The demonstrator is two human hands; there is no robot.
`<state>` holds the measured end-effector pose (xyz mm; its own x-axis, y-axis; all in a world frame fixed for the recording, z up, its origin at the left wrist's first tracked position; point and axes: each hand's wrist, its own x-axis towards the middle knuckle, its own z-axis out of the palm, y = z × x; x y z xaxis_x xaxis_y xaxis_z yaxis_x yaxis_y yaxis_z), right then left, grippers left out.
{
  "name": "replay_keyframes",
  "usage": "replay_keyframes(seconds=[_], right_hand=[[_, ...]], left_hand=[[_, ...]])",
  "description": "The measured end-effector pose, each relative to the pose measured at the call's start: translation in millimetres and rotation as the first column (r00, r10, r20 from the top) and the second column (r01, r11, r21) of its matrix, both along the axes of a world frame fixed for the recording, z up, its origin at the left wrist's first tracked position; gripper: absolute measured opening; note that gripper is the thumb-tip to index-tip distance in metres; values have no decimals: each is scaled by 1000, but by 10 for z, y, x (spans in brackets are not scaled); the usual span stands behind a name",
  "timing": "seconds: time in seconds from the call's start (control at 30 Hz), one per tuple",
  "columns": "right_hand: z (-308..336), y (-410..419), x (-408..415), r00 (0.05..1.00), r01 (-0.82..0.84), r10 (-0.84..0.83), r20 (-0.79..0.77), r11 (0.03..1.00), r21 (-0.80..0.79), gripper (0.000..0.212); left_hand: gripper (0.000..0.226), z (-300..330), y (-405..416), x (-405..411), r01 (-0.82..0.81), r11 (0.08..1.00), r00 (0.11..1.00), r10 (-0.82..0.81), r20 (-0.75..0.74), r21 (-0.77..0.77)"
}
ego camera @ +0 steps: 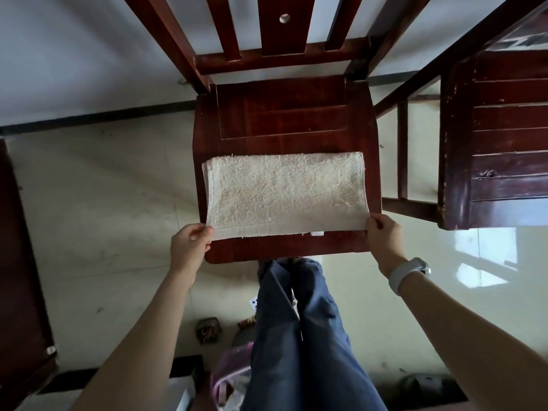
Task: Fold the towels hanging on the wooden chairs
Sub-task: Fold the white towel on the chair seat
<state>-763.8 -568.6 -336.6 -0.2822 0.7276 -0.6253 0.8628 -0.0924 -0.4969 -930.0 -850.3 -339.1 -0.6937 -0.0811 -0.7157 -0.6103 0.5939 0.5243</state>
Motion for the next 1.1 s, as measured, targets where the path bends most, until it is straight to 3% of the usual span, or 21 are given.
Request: replay_keyframes(seconds=[0.37, 0.47, 0.53, 0.6, 0.63, 0.7, 0.77, 0.93, 1.1], right_hand=[[-216, -52, 75, 996, 59, -57, 72, 998, -31, 21], [-169, -51, 29, 993, 52, -59, 103, 997, 62, 23], [-75, -91, -19, 996, -36, 15, 92, 971, 236, 26], [16, -171, -124, 952, -297, 299, 63, 856, 423, 32], [29, -214, -204, 887, -433, 458, 67, 770, 468, 39], [-13, -284, -422, 692, -677, 712, 121, 582, 451, 51], [-145, -366, -676, 515, -818, 833, 199, 409, 405, 57], [-526, -471, -1088, 403, -843, 876, 264, 244, 479, 53], [-796, -306, -970, 443, -821, 834, 329, 230, 522, 51]], left_hand=[[24, -222, 24, 121, 172, 955, 974, -201, -104, -243], [30, -177, 122, 106, 228, 908, 941, -299, -160, -351], [33, -103, 209, 102, 288, 836, 851, -446, -275, -467], [34, -47, 349, 100, 367, 761, 694, -607, -387, -535], [36, -42, 435, 90, 426, 713, 601, -683, -414, -557], [43, -101, 625, 49, 550, 610, 445, -792, -418, -570], [47, -217, 816, -13, 631, 536, 353, -842, -407, -562], [54, -580, 1041, -146, 656, 408, 284, -913, -293, -635], [59, -776, 894, -231, 606, 405, 296, -914, -279, -685]])
